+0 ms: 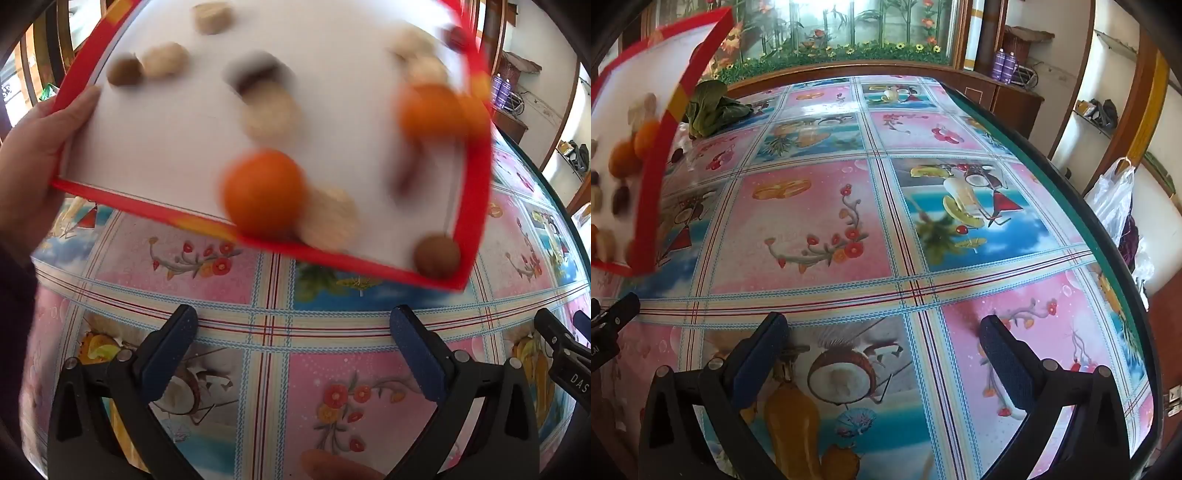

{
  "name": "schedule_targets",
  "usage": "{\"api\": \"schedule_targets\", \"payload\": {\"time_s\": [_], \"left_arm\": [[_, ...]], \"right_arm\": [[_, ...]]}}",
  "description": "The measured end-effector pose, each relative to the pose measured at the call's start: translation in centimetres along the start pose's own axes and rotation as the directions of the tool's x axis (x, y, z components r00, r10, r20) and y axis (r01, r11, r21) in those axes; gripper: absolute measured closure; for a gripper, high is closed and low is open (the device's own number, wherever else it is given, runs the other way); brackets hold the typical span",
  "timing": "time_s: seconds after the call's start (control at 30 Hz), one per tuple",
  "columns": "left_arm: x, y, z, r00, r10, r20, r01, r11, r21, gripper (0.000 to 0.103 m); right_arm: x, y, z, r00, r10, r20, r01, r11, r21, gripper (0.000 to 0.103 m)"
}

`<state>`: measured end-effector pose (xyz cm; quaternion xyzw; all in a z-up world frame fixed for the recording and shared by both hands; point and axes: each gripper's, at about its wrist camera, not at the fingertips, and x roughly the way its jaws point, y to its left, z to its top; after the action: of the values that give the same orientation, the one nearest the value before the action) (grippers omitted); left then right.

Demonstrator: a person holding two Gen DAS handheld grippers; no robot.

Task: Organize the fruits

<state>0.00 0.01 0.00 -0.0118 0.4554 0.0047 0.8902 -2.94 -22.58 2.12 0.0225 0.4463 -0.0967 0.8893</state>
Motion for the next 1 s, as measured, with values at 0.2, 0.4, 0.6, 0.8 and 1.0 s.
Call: {"api": "schedule_targets", "payload": {"time_s": [0.2,0.4,0.6,0.8,1.0], "left_arm": [[0.0,0.1,0.0,1.000,0.000,-0.002,0.000,1.000,0.000,0.000],[0.5,0.1,-0.2,1.000,-0.001,0.001,0.001,1.000,-0.002,0.000],[-0.3,1.1,0.3,1.000,-0.001,0.001,0.001,1.000,-0.002,0.000],[0.4,0.5,0.0,1.000,0.005,-0.003,-0.005,1.000,0.002,0.000],[0.1,0.2,-0.1,1.000,0.004,-0.002,-0.004,1.000,0.004,0.000]], "right_arm": [[-0.2,0.2,-0.1,1.000,-0.017,0.004,0.017,1.000,-0.014,0.000],[0.0,0.6,-0.5,1.000,-0.013,0.004,0.014,1.000,-0.012,0.000],[0.0,0.3,0.0,1.000,-0.001,0.001,0.001,1.000,-0.003,0.000],[0.0,0.0,0.1,1.000,0.009,-0.004,-0.009,1.000,-0.004,0.000],[0.1,-0.1,0.1,1.000,0.020,-0.010,-0.020,1.000,0.002,0.000]]}}
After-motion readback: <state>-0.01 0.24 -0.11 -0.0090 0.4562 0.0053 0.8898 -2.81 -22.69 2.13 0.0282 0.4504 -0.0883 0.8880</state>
